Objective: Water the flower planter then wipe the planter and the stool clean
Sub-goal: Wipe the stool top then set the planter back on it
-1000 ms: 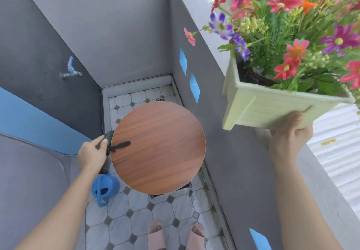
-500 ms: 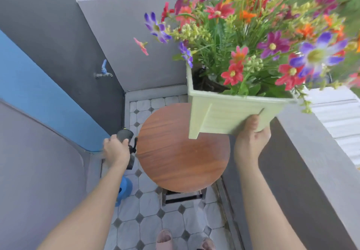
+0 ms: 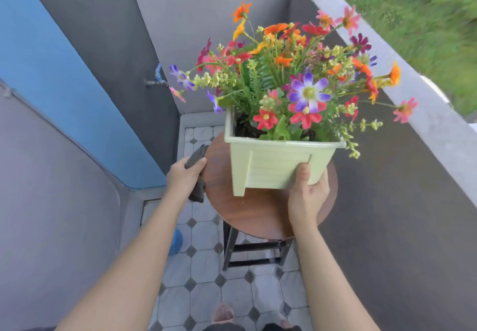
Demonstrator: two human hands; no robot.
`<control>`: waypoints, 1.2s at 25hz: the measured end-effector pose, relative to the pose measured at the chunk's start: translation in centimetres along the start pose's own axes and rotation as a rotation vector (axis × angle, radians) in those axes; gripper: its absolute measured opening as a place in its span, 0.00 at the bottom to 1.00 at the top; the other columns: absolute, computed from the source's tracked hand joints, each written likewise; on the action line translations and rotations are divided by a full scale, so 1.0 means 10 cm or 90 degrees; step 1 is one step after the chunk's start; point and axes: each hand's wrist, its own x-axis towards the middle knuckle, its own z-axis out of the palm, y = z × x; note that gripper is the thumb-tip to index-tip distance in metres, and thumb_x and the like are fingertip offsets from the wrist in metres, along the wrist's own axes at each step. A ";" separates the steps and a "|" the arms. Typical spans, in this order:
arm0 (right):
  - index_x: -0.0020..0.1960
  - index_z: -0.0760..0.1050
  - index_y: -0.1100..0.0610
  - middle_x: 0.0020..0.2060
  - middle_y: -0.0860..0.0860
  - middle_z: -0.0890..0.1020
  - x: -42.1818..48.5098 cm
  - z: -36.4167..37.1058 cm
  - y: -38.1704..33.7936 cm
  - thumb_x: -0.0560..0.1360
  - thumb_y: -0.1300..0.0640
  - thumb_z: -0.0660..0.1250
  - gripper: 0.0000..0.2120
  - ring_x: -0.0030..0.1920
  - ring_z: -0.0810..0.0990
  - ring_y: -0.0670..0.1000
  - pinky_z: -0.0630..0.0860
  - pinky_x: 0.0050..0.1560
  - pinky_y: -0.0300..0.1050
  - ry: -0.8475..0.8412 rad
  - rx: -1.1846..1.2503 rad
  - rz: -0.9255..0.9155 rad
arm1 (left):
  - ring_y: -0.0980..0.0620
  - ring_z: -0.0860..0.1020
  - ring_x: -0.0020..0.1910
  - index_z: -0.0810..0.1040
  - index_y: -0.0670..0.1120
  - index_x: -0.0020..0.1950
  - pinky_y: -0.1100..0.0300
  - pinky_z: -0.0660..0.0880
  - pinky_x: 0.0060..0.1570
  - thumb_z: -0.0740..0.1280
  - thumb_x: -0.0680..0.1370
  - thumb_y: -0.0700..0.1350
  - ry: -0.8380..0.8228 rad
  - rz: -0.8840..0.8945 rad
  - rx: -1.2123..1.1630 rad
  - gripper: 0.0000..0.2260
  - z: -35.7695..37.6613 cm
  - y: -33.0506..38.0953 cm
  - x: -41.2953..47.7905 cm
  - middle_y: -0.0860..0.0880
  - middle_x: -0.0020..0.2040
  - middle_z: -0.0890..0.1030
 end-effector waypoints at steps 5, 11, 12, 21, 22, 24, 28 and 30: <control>0.59 0.72 0.51 0.46 0.40 0.76 -0.05 -0.08 0.02 0.70 0.30 0.60 0.28 0.47 0.75 0.31 0.70 0.48 0.29 -0.034 -0.029 -0.035 | 0.44 0.80 0.40 0.81 0.49 0.42 0.43 0.78 0.46 0.69 0.65 0.60 -0.024 -0.017 -0.076 0.16 0.01 -0.14 0.00 0.47 0.39 0.82; 0.46 0.67 0.49 0.37 0.45 0.74 -0.12 -0.28 0.06 0.70 0.40 0.63 0.14 0.38 0.73 0.42 0.72 0.41 0.39 -0.074 -0.162 -0.067 | 0.46 0.78 0.36 0.80 0.45 0.40 0.43 0.78 0.44 0.69 0.63 0.60 -0.007 0.010 -0.066 0.19 0.02 -0.10 -0.02 0.48 0.35 0.81; 0.45 0.67 0.46 0.37 0.48 0.76 -0.13 -0.29 0.08 0.69 0.38 0.64 0.13 0.38 0.73 0.49 0.73 0.41 0.48 -0.080 -0.175 -0.064 | 0.46 0.78 0.36 0.79 0.45 0.40 0.46 0.77 0.41 0.69 0.62 0.61 -0.006 0.011 -0.059 0.20 0.02 -0.11 -0.01 0.48 0.35 0.80; 0.44 0.72 0.64 0.35 0.44 0.70 -0.13 -0.40 0.09 0.64 0.35 0.60 0.30 0.35 0.72 0.47 0.68 0.40 0.43 -0.114 -0.220 -0.011 | 0.45 0.76 0.37 0.79 0.46 0.42 0.54 0.71 0.38 0.67 0.68 0.58 0.028 0.057 -0.023 0.15 0.04 -0.07 -0.08 0.50 0.33 0.77; 0.43 0.72 0.62 0.35 0.47 0.71 -0.13 -0.41 0.08 0.64 0.35 0.61 0.29 0.36 0.74 0.49 0.70 0.40 0.45 -0.122 -0.224 -0.004 | 0.44 0.76 0.41 0.80 0.47 0.46 0.57 0.70 0.41 0.67 0.71 0.56 0.053 0.086 0.019 0.13 0.05 -0.03 -0.10 0.50 0.36 0.77; 0.46 0.72 0.65 0.39 0.56 0.76 -0.12 -0.41 0.07 0.64 0.35 0.62 0.31 0.37 0.77 0.52 0.73 0.42 0.48 -0.142 -0.221 0.010 | 0.44 0.74 0.47 0.79 0.42 0.51 0.60 0.63 0.44 0.64 0.76 0.50 0.126 0.202 0.187 0.13 0.08 0.14 -0.16 0.46 0.41 0.76; 0.47 0.74 0.66 0.42 0.57 0.78 -0.10 -0.44 0.11 0.66 0.39 0.66 0.29 0.37 0.78 0.48 0.72 0.41 0.45 -0.160 -0.233 0.064 | 0.41 0.71 0.52 0.78 0.41 0.52 0.53 0.66 0.44 0.60 0.79 0.45 0.032 0.394 0.407 0.10 0.08 0.34 -0.22 0.48 0.37 0.69; 0.45 0.74 0.67 0.44 0.61 0.80 -0.10 -0.46 0.12 0.65 0.38 0.64 0.30 0.39 0.78 0.52 0.72 0.38 0.39 -0.172 -0.252 0.081 | 0.42 0.69 0.53 0.78 0.45 0.54 0.56 0.62 0.41 0.59 0.78 0.42 -0.054 0.474 0.493 0.10 0.03 0.33 -0.29 0.51 0.38 0.66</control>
